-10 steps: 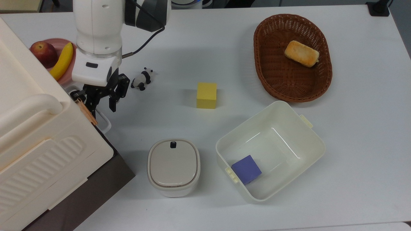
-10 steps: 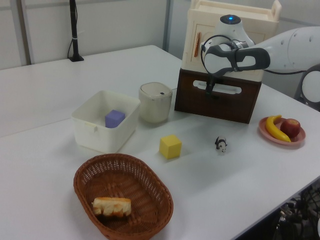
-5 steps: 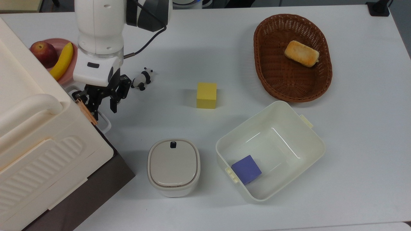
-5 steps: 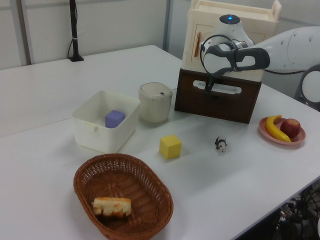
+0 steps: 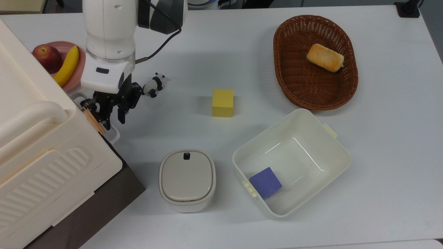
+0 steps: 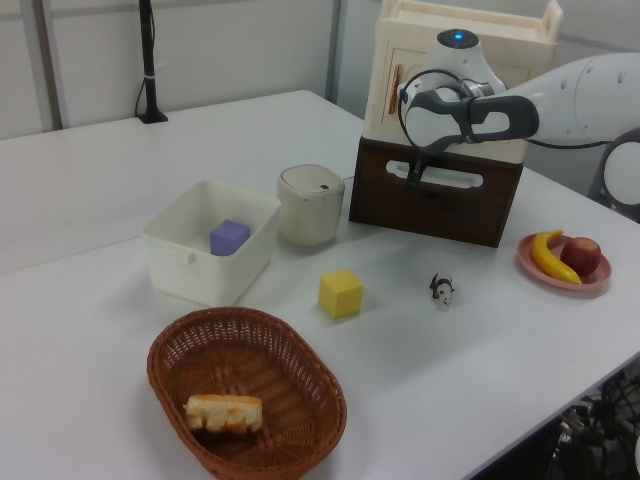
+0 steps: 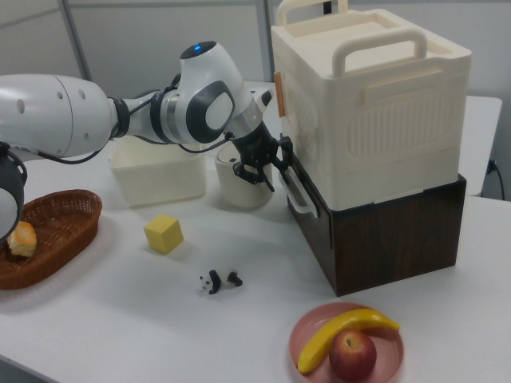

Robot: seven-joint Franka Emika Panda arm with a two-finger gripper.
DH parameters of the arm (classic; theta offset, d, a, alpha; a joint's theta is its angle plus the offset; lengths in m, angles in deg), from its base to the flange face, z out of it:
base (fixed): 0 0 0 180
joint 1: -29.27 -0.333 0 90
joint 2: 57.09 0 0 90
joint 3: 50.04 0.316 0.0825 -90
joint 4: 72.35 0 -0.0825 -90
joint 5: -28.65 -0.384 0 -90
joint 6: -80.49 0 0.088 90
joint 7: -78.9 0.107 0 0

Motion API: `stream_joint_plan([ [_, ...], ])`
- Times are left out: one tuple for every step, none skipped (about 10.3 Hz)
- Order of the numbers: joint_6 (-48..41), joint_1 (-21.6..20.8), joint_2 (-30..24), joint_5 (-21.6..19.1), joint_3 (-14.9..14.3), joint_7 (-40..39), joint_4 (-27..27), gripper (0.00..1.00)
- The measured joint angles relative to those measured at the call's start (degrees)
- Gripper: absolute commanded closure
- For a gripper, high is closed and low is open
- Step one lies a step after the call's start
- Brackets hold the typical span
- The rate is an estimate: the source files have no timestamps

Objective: Slide open the drawer

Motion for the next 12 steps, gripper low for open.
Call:
stream_joint_plan([
  [0.0, 0.0, 0.0, 0.0, 0.0, 0.0, -0.1, 0.75],
  [0.0, 0.1, 0.0, 0.0, 0.0, 0.0, -0.2, 0.75],
  [0.0, 0.1, 0.0, 0.0, 0.0, 0.0, -0.2, 0.76],
  [0.0, 0.1, 0.0, 0.0, 0.0, 0.0, -0.3, 0.77],
  [0.0, 0.1, 0.0, 0.0, 0.0, 0.0, -0.3, 0.81],
  [0.0, 0.1, 0.0, 0.0, 0.0, 0.0, -0.3, 0.85],
  [0.0, 0.1, 0.0, 0.0, 0.0, 0.0, -0.3, 0.92],
  [0.0, 0.1, 0.0, 0.0, 0.0, 0.0, -0.3, 0.95],
  [0.0, 0.1, 0.0, 0.0, 0.0, -0.1, -0.4, 0.96],
  [0.0, 0.2, 0.1, 0.0, 0.1, -0.4, -0.4, 0.96],
  [0.0, 0.2, 0.1, 0.0, 0.1, -0.4, -0.4, 0.96],
  [0.0, 0.2, 0.1, 0.0, 0.1, -0.4, -0.4, 0.96],
])
